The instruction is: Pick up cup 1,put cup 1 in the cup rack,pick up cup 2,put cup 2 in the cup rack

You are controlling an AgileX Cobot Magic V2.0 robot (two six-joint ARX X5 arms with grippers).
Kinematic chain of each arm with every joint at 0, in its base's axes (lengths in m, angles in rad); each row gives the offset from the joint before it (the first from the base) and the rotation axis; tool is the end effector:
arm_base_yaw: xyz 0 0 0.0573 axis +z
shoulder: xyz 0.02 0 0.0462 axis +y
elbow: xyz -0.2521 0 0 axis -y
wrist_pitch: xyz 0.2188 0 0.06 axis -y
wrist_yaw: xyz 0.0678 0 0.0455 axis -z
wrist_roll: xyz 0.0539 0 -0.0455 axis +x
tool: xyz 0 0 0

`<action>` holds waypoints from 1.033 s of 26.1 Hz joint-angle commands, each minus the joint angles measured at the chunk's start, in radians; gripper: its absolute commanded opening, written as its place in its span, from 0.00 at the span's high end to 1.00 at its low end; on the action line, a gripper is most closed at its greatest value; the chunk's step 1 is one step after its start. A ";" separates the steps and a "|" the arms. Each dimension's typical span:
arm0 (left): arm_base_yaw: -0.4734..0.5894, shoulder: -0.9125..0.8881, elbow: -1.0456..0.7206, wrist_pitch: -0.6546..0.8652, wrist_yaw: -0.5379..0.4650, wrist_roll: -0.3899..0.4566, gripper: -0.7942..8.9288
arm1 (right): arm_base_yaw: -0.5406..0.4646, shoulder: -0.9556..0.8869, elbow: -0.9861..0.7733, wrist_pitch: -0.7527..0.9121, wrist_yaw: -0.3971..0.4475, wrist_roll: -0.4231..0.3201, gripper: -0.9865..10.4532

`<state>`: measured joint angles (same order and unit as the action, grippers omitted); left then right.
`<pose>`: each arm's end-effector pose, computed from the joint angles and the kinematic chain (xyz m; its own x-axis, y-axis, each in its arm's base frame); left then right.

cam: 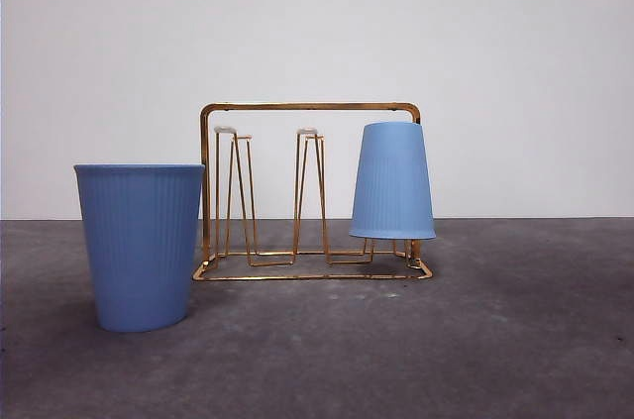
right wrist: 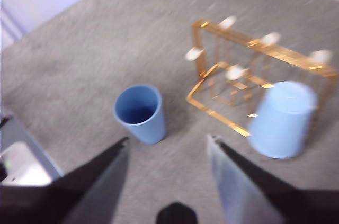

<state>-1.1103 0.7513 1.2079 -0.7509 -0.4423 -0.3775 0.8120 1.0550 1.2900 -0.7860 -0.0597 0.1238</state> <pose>0.0727 -0.0947 0.3921 0.7678 -0.5846 -0.2622 0.5359 0.8102 -0.2373 0.1340 0.1460 0.3684 0.5419 0.6582 -0.5226 -0.7091 0.6919 0.1362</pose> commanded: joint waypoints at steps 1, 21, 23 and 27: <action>-0.002 -0.098 -0.007 -0.048 -0.007 0.011 0.43 | 0.000 0.139 -0.008 0.068 -0.089 0.042 0.46; -0.002 -0.268 -0.007 -0.206 -0.007 0.012 0.43 | 0.021 0.685 0.010 0.400 -0.164 0.217 0.45; -0.002 -0.267 -0.007 -0.206 -0.007 0.012 0.43 | 0.027 0.719 0.035 0.396 -0.148 0.217 0.45; -0.002 -0.267 -0.007 -0.206 -0.007 0.012 0.43 | 0.033 0.792 0.107 0.382 -0.128 0.217 0.45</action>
<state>-1.1103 0.4870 1.2079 -0.9611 -0.4465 -0.3767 0.8410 1.8317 1.3811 -0.4049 -0.1951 0.3305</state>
